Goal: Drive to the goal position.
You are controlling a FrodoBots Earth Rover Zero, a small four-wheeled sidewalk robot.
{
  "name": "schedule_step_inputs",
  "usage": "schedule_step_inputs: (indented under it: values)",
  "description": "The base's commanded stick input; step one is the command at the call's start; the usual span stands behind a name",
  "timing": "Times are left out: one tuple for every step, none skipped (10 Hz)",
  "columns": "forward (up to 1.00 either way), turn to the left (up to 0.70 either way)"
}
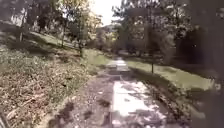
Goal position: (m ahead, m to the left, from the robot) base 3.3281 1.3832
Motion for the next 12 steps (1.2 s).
schedule_step_inputs:
  values:
    - [0.45, 0.00]
    - [0.45, 0.00]
    - [0.45, 0.00]
    - [0.45, 0.00]
    - [0.45, 0.00]
    - [0.45, 0.00]
    - [0.45, 0.00]
    - [0.45, 0.00]
    - [0.45, 0.00]
    - [0.45, 0.00]
    - [0.45, 0.00]
    - [0.45, 0.00]
